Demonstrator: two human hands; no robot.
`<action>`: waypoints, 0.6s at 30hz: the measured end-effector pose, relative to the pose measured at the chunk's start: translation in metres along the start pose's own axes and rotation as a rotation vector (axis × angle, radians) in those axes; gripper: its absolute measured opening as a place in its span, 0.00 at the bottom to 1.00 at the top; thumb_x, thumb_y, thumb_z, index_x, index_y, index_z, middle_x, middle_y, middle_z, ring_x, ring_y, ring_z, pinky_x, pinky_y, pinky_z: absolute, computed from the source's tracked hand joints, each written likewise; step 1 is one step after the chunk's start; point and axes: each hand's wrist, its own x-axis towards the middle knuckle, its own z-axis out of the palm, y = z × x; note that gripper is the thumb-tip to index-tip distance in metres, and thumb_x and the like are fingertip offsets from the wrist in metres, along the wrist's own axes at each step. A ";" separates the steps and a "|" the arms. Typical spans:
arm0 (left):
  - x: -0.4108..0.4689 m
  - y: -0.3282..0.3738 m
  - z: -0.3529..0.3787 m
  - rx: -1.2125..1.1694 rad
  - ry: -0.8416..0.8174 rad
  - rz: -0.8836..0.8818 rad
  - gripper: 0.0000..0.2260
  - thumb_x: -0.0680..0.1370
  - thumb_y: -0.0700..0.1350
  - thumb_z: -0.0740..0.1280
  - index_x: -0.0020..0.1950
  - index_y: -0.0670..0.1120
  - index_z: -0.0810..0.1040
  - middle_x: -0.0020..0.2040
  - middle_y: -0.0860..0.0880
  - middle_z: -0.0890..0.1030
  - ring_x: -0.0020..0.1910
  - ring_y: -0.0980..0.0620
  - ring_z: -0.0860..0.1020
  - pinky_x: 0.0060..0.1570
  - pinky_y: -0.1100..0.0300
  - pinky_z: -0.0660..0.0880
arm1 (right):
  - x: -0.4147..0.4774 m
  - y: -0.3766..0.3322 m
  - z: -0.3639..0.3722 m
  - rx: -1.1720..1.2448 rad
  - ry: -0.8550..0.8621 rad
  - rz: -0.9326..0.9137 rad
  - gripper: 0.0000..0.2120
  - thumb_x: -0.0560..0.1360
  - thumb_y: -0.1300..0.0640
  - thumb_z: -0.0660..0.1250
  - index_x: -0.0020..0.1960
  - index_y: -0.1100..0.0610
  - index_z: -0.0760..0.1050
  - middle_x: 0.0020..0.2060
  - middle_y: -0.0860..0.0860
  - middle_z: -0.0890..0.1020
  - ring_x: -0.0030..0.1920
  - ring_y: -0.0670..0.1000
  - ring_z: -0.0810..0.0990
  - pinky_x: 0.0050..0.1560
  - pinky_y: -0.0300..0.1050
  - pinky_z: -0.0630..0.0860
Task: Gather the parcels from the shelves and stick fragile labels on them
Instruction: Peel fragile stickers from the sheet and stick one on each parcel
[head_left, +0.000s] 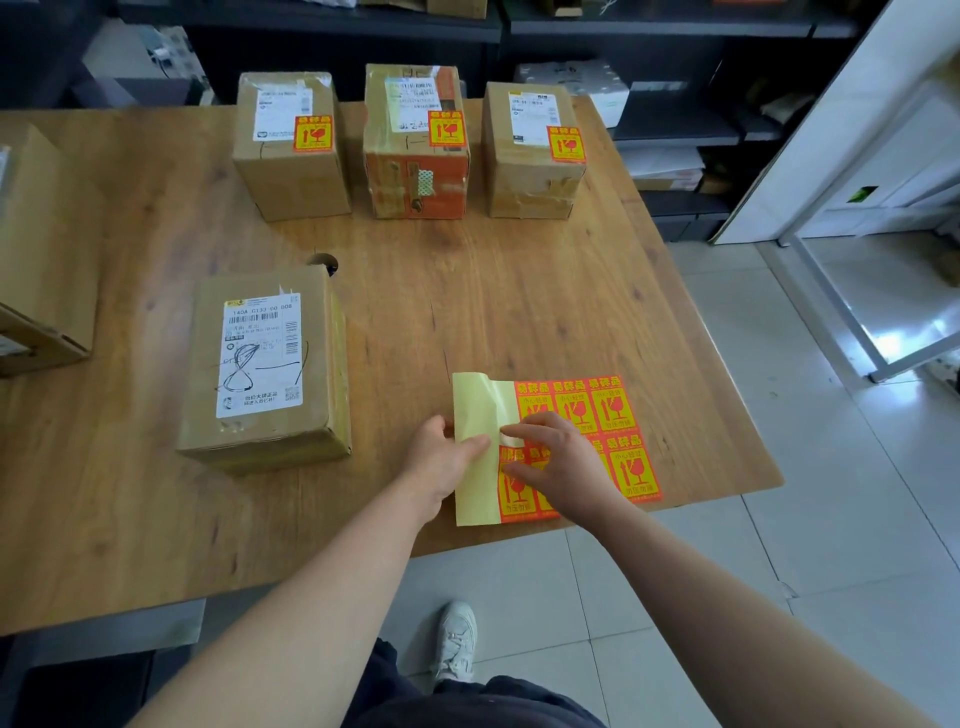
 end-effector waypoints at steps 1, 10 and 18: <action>0.000 0.000 -0.001 0.010 -0.011 -0.001 0.18 0.75 0.45 0.70 0.62 0.44 0.72 0.56 0.45 0.80 0.52 0.46 0.79 0.53 0.46 0.77 | 0.001 -0.001 -0.001 0.017 0.021 -0.007 0.18 0.71 0.50 0.73 0.60 0.48 0.78 0.57 0.45 0.75 0.58 0.47 0.72 0.54 0.42 0.71; 0.002 0.002 -0.002 0.024 -0.031 -0.004 0.12 0.77 0.46 0.67 0.59 0.44 0.75 0.52 0.45 0.81 0.49 0.46 0.80 0.52 0.44 0.78 | 0.003 -0.015 -0.007 0.028 0.038 -0.079 0.10 0.70 0.51 0.74 0.51 0.49 0.82 0.51 0.45 0.78 0.53 0.46 0.75 0.51 0.44 0.74; 0.005 0.003 -0.003 -0.001 -0.020 -0.027 0.10 0.77 0.45 0.68 0.56 0.46 0.74 0.49 0.45 0.81 0.45 0.45 0.82 0.47 0.46 0.80 | 0.002 -0.019 -0.007 -0.020 0.030 -0.146 0.08 0.72 0.53 0.72 0.51 0.50 0.83 0.50 0.45 0.78 0.50 0.47 0.77 0.48 0.46 0.76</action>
